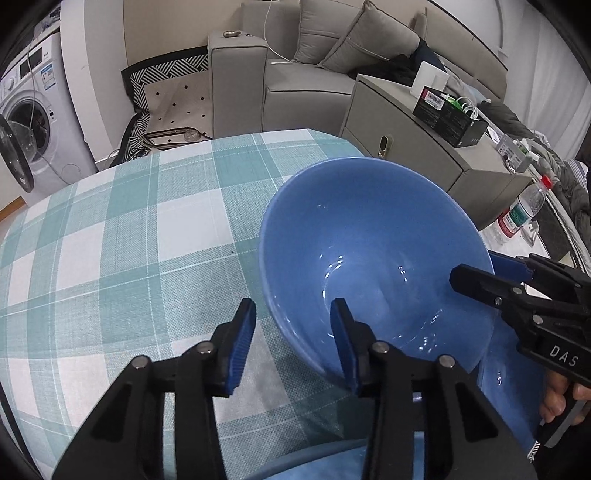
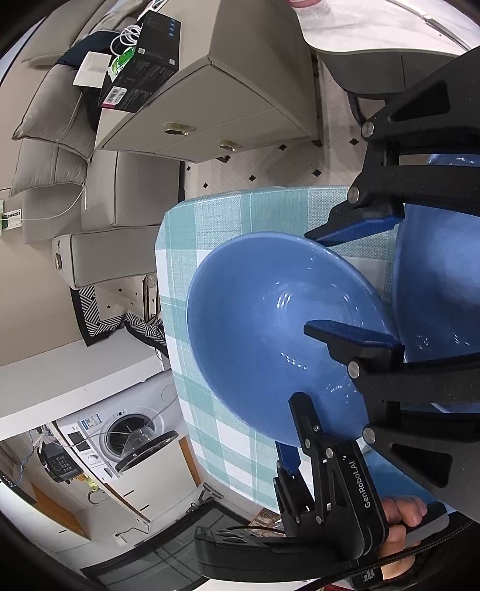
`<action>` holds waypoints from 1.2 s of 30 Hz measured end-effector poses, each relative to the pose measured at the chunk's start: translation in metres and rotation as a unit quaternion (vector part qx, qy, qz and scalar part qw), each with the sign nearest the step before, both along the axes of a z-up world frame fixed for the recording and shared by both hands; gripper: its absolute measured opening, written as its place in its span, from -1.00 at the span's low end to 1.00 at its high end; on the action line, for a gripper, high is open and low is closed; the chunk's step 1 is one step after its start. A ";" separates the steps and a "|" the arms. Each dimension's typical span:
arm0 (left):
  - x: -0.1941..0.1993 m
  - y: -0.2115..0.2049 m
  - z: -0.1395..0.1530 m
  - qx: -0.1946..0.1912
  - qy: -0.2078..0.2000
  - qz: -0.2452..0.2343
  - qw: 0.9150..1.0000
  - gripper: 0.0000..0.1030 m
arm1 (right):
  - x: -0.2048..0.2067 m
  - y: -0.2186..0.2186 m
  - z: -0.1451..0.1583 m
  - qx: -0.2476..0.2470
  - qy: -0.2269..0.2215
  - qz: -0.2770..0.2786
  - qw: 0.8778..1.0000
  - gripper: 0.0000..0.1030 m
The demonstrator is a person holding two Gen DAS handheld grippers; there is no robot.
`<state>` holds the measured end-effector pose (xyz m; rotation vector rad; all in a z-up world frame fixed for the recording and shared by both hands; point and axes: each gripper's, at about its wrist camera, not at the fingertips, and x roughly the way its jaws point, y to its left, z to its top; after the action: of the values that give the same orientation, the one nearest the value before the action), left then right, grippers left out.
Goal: Organize plates and bowls
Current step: 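Lift the light-blue bowl and carry it over another light-blue bowl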
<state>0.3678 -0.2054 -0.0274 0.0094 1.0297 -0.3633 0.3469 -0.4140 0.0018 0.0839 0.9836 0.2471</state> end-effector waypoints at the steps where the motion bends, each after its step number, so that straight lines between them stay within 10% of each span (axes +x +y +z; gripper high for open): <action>1: 0.001 0.000 0.000 0.000 0.001 0.000 1.000 -0.25 | 0.000 0.001 0.000 -0.002 -0.001 0.000 1.000 -0.20; 10: -0.002 -0.001 0.004 0.008 -0.018 -0.008 1.000 -0.55 | -0.003 0.001 0.000 -0.010 -0.008 -0.003 1.000 -0.40; 36: -0.015 0.008 0.031 -0.001 -0.061 -0.005 0.998 -0.56 | -0.014 0.007 0.015 -0.031 -0.040 -0.008 0.999 -0.52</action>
<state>0.3530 -0.1975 0.0039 0.0338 0.9080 -0.3682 0.3332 -0.4067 0.0166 0.0252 0.9106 0.2048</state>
